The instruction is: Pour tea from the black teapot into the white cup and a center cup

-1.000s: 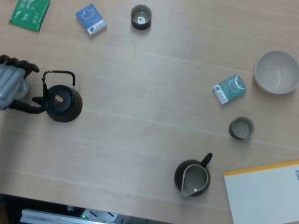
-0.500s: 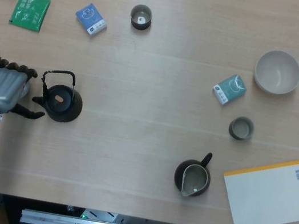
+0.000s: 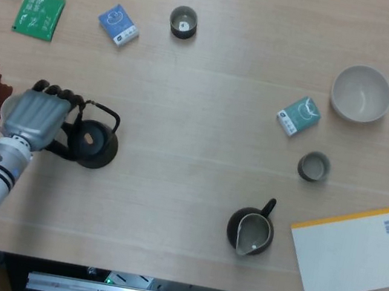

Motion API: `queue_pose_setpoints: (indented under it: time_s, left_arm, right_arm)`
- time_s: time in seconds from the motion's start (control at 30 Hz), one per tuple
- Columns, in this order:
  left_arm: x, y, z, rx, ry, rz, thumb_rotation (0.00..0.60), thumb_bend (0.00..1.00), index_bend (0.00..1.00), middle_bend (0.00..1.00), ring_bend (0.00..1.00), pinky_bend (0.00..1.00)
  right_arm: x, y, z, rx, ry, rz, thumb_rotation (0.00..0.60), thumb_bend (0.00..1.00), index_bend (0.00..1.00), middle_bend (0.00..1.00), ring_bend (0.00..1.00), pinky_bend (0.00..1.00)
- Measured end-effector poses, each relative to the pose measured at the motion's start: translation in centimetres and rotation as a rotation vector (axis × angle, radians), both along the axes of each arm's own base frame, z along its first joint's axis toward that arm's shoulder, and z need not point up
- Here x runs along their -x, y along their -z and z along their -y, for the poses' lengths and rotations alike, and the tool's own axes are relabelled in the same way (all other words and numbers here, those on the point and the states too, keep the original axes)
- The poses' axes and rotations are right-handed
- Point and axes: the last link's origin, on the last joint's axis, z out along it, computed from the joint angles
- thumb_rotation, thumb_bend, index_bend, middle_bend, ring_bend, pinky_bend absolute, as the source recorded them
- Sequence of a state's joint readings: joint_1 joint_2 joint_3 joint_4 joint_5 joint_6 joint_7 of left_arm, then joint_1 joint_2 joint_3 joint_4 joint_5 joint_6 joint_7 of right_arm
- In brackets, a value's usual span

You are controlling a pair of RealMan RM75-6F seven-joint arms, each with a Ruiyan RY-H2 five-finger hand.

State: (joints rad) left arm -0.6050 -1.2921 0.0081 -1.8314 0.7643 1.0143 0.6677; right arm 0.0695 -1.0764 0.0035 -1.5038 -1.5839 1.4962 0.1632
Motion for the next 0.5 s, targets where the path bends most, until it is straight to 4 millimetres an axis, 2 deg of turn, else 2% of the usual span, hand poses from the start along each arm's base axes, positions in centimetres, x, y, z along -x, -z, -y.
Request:
queue_pose_setpoints:
  time_s: [0.23,0.5]
  left_arm:
    - [-2.2,0.9,0.2,0.031,0.054,0.043,0.344,0.08,0.19,0.21,0.15,0.11]
    - [-3.8,1.1,0.8,0.05,0.102,0.111,0.398,0.08,0.17,0.21,0.15,0.11]
  right_arm:
    - [0.3,-0.1,-0.3,0.005,0.008,0.005,0.6,0.0,0.45,0.39,0.29,0.37]
    - [0.6,-0.2,-0.4,0.007,0.01,0.01,0.6,0.0,0.45,0.39,0.29,0.37]
